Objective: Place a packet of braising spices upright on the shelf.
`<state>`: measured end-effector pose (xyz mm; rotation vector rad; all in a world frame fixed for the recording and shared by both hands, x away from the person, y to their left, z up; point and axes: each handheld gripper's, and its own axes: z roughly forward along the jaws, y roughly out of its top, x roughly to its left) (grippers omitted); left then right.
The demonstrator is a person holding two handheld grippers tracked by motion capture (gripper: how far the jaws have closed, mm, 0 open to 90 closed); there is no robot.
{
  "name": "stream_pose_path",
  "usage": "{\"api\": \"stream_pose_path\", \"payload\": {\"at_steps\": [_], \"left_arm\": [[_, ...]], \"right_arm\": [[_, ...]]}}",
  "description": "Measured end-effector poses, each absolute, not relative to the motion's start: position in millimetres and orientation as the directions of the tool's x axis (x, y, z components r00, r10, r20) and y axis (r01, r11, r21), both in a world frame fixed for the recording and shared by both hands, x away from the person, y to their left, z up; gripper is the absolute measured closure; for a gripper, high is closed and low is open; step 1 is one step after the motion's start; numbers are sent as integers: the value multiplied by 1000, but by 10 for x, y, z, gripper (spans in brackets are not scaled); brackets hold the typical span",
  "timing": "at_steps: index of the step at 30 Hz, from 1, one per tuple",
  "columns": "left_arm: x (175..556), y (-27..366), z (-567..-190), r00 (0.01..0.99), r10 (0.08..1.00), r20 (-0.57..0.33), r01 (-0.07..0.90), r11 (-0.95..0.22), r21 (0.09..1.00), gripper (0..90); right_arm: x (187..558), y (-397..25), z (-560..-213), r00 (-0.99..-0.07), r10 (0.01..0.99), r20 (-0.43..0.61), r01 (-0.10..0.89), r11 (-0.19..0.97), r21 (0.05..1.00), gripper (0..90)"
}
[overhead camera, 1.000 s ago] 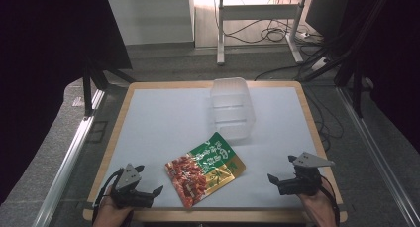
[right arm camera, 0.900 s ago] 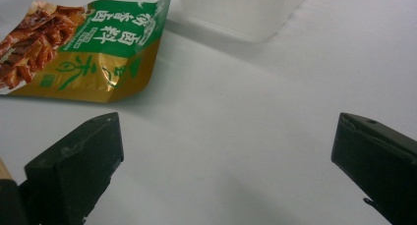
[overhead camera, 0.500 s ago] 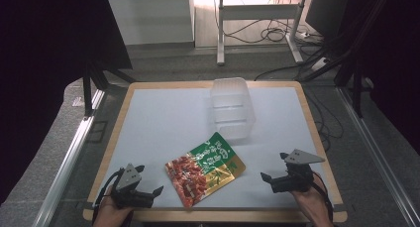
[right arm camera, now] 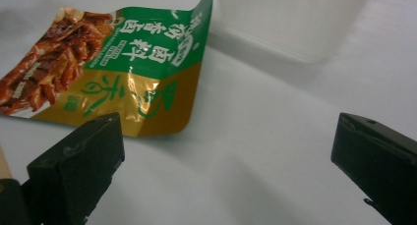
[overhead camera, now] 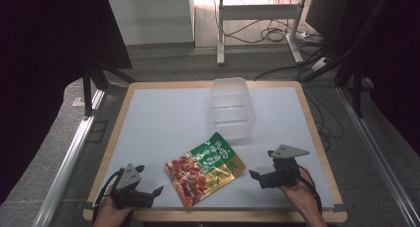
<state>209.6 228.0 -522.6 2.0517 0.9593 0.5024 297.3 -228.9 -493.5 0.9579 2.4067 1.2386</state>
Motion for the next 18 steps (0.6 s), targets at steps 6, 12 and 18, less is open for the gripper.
{"api": "stream_pose_path", "payload": {"at_steps": [6,12,18], "left_arm": [[2098,2283,-5226,633,774,17,457,-391,799,37],[2097,2282,-5227,634,773,17,456,-392,799,38],[2098,2283,-5227,634,773,17,457,-392,799,38]], "right_arm": [[3027,-2143,-4943,-766,640,53,418,434,798,2],[3101,-2035,-4992,-759,645,88,459,435,774,10],[3160,-1966,-4990,-753,650,100,487,449,749,139]]}}
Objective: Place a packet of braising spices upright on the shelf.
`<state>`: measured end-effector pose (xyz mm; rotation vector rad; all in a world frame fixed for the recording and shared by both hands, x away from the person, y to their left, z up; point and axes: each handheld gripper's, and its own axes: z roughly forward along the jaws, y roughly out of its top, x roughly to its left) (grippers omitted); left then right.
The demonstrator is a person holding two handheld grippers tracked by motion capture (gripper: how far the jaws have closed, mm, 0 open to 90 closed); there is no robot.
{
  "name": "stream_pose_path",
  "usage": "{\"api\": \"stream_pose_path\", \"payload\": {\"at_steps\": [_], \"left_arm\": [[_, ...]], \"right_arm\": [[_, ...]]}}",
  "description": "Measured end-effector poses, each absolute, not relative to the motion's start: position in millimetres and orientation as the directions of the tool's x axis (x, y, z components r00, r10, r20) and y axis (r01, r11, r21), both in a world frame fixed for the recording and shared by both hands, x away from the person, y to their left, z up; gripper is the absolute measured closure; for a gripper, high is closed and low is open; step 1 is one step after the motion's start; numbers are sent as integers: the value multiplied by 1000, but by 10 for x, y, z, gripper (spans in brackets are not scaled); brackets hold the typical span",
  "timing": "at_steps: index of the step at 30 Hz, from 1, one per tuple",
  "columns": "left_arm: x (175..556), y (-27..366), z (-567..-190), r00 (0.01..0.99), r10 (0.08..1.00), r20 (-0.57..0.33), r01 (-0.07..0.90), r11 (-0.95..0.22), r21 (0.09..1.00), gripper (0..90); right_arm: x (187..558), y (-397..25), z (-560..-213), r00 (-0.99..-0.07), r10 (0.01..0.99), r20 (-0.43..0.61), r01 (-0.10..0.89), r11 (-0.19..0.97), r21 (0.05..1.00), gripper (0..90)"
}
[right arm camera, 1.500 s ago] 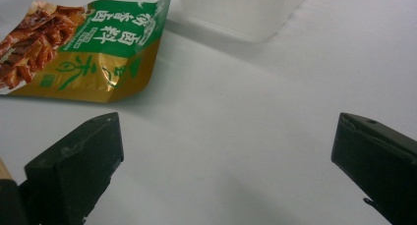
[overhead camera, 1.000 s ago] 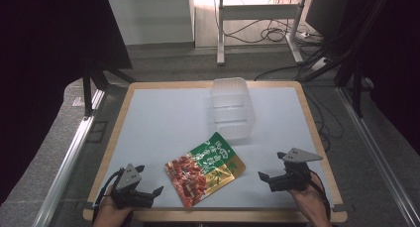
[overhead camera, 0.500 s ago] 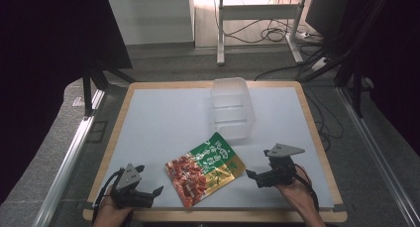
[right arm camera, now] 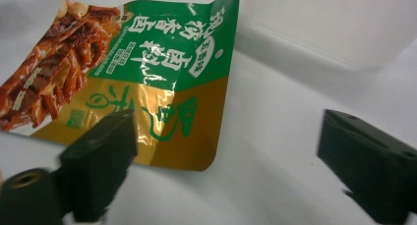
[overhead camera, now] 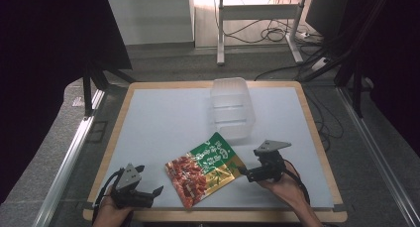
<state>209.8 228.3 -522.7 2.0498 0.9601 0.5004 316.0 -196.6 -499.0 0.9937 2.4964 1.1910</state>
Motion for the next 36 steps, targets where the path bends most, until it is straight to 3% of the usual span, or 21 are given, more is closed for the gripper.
{"api": "stream_pose_path", "payload": {"at_steps": [3,11,27,36], "left_arm": [[2098,2282,-5227,634,773,17,457,-392,799,38],[2096,2276,-5228,634,773,21,455,-396,798,39],[2094,2278,-5227,626,780,21,461,-392,796,49],[2095,2279,-5228,625,781,19,462,-390,796,50]], "right_arm": [[3200,-1945,-4980,-757,645,108,495,456,740,202],[3290,-1823,-5008,-783,617,82,478,511,714,239],[3477,-1612,-5059,-806,588,64,460,555,694,419],[3614,-1462,-5090,-822,559,111,474,564,676,533]]}}
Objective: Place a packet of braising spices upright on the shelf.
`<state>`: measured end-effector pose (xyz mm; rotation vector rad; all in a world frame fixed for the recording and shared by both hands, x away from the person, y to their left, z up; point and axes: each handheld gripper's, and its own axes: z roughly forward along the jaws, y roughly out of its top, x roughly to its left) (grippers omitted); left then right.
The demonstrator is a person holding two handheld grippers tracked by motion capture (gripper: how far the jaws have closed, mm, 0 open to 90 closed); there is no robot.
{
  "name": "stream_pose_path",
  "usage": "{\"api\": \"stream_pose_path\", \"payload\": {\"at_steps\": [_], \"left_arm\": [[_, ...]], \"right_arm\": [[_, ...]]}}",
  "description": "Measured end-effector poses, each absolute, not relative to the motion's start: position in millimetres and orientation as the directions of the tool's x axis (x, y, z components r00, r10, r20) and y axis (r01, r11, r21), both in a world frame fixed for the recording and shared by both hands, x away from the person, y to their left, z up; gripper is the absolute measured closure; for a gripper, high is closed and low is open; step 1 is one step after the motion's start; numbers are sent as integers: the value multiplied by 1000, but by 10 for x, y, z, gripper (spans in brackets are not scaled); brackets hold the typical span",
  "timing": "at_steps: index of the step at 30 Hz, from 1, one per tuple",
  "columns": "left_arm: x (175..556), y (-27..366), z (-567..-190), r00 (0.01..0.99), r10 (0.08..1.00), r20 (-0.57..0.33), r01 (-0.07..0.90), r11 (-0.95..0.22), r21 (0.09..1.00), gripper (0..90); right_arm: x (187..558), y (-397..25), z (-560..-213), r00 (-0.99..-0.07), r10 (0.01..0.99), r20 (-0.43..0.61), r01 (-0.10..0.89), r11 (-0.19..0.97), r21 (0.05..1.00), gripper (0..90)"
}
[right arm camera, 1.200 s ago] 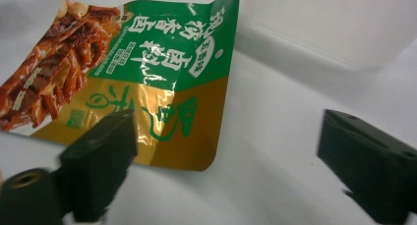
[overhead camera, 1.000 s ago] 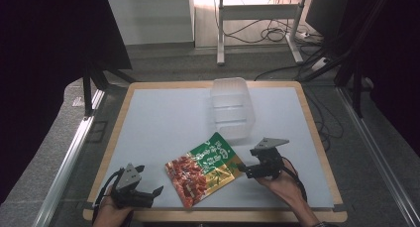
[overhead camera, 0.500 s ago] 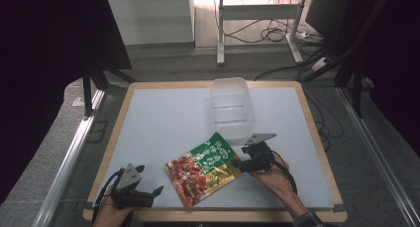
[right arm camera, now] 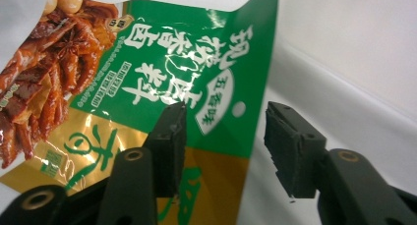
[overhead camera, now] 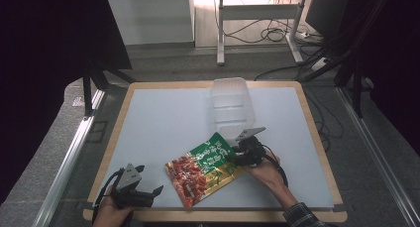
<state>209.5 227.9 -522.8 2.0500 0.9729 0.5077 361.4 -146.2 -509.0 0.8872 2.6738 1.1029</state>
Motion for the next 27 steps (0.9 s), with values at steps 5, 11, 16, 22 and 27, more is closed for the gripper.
{"api": "stream_pose_path", "payload": {"at_steps": [5,11,16,22,27], "left_arm": [[2095,2281,-5228,625,780,18,463,-389,797,50],[2095,2281,-5228,625,780,19,462,-389,797,50],[2095,2283,-5228,626,780,18,462,-389,798,50],[2096,2284,-5227,625,780,17,462,-387,798,49],[2095,2283,-5227,625,780,19,461,-389,798,49]], "right_arm": [[3642,-1350,-5104,-837,540,93,452,585,674,603],[3643,-1239,-5131,-849,525,60,432,624,652,756],[3636,-1224,-5097,-859,507,73,416,607,678,878],[3632,-1216,-5025,-854,511,99,429,583,690,889],[3631,-1212,-4904,-850,510,131,440,551,709,890]]}}
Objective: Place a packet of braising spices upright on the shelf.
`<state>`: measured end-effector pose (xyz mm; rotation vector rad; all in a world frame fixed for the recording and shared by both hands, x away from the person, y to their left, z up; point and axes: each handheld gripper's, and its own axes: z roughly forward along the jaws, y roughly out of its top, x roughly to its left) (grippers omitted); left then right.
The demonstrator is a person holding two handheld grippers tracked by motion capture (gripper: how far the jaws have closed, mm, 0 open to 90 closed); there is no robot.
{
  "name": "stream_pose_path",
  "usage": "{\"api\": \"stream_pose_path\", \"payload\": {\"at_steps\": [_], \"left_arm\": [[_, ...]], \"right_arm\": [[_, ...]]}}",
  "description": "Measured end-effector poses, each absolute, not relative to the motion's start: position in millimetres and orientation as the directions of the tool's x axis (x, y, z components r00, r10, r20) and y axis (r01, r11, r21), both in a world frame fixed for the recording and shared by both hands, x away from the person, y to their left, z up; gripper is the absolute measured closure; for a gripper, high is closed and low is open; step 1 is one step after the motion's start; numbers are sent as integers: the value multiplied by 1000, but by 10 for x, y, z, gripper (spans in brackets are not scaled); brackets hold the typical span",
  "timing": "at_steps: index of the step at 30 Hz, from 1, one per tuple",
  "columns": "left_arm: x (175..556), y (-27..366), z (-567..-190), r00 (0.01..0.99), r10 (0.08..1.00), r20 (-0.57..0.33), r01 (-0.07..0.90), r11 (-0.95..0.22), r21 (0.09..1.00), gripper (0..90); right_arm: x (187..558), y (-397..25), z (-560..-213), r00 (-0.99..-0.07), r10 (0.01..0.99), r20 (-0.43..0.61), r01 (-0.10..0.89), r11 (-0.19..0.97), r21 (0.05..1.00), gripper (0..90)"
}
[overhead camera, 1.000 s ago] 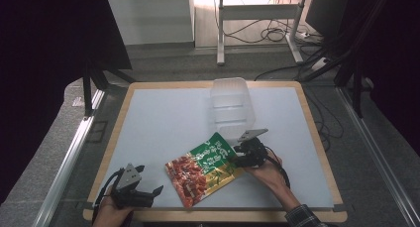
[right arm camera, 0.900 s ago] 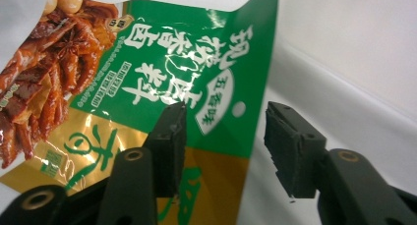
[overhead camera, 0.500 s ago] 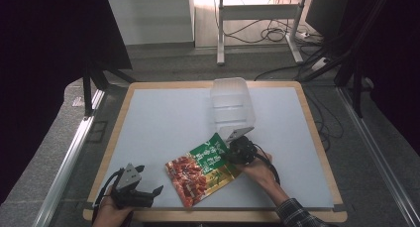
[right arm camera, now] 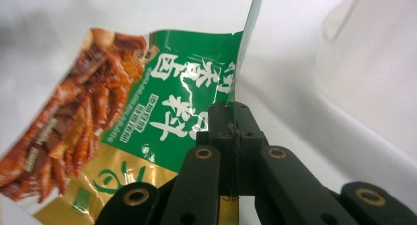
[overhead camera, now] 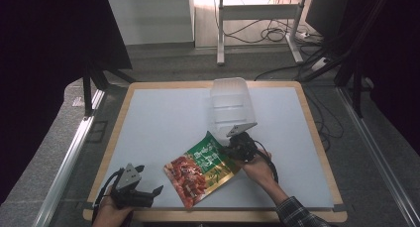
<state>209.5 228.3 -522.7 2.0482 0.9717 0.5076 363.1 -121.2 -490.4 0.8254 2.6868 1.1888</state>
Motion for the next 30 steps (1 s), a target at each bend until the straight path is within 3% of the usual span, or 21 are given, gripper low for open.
{"api": "stream_pose_path", "payload": {"at_steps": [16,30], "left_arm": [[2096,2288,-5227,624,781,14,462,-384,799,48],[2097,2291,-5229,623,782,10,463,-379,801,48]], "right_arm": [[3701,-1158,-4447,-861,455,228,447,458,768,890],[3762,-945,-3932,-896,394,204,382,450,807,892]]}}
